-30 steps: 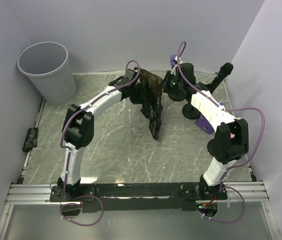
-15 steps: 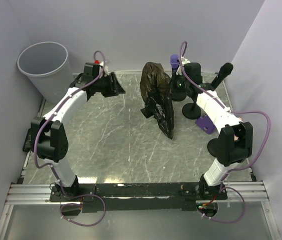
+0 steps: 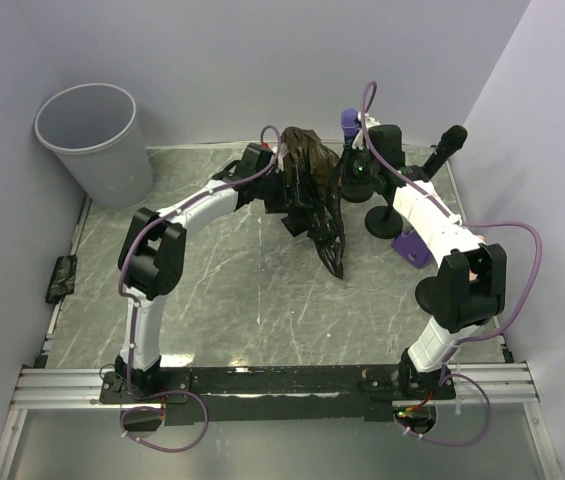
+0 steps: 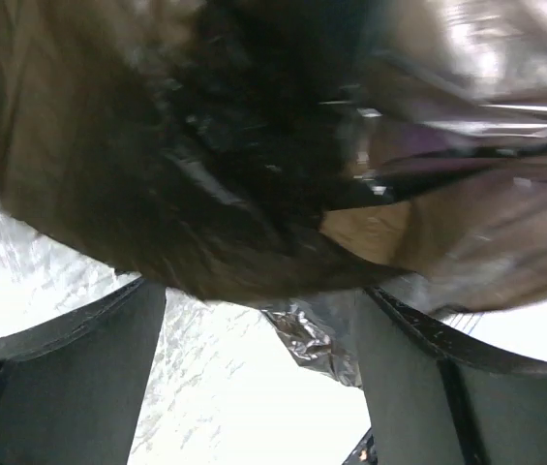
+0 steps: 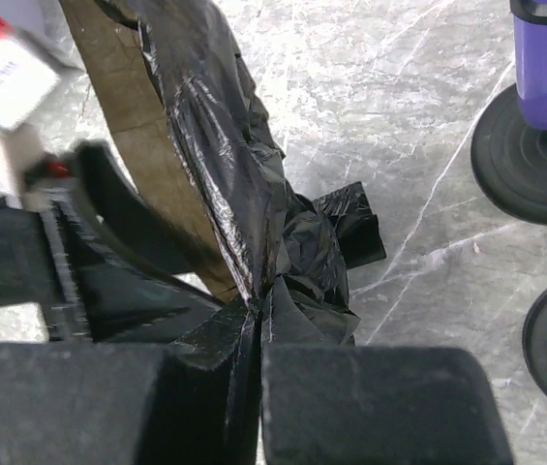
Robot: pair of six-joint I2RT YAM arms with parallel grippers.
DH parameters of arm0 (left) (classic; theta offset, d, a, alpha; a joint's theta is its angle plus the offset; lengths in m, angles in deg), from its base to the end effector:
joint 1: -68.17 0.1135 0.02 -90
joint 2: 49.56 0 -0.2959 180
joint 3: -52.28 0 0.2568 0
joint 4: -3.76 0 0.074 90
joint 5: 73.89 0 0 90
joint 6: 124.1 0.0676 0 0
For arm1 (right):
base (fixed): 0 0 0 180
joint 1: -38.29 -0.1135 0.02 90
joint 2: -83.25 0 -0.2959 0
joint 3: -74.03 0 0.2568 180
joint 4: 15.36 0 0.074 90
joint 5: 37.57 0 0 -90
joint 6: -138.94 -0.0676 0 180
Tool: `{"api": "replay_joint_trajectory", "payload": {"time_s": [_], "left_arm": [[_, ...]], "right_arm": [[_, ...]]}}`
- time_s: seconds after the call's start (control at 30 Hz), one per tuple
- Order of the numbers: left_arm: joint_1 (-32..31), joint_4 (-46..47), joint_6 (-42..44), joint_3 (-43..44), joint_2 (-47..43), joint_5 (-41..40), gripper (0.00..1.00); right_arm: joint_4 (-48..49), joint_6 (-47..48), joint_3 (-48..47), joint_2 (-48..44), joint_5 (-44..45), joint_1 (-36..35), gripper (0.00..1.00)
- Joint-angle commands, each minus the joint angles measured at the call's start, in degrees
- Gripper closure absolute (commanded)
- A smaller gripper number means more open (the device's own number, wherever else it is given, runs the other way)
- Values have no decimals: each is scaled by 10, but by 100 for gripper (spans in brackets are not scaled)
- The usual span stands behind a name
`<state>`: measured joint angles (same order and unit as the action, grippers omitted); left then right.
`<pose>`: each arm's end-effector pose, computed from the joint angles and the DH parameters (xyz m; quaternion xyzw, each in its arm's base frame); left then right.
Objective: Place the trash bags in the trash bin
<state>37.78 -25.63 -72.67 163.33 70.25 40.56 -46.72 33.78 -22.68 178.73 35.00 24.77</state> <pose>0.4409 -0.2910 0.2474 0.0296 0.8833 -0.3989 0.2444 0.4083 0.1190 0.3440 -0.0633 0.8576 0.2494 0.4454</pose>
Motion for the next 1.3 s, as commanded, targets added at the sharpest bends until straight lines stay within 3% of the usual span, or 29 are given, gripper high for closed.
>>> {"api": "replay_joint_trajectory", "payload": {"time_s": [0.0, 0.13, 0.43, 0.6, 0.87, 1.03, 1.2, 1.23, 1.27], "left_arm": [[-7, 4, -43, 34, 4, -22, 21], [-15, 3, -40, 52, 3, -16, 24], [-13, -27, -52, 61, 7, -52, 13], [-31, -75, -69, 85, 32, -116, 20], [-41, -69, -92, 103, 47, -131, 30], [-48, -75, -96, 108, 51, -142, 54], [-44, -87, -106, 107, 52, -165, 56], [-44, -85, -104, 107, 53, -164, 65], [-43, -85, -99, 108, 52, -164, 81]], "right_arm": [[28, -15, 9, -22, -4, -4, 100], [32, -13, 22, -27, 6, -9, 100], [33, -25, 13, -19, 15, -14, 100], [33, -41, 6, -25, 19, -23, 100], [34, -36, 0, -21, 55, -43, 100], [29, -37, -9, -17, 76, -51, 100], [27, -32, -14, -16, 87, -50, 100], [27, -32, -14, -15, 86, -50, 100], [27, -33, -13, -15, 86, -50, 100]]}}
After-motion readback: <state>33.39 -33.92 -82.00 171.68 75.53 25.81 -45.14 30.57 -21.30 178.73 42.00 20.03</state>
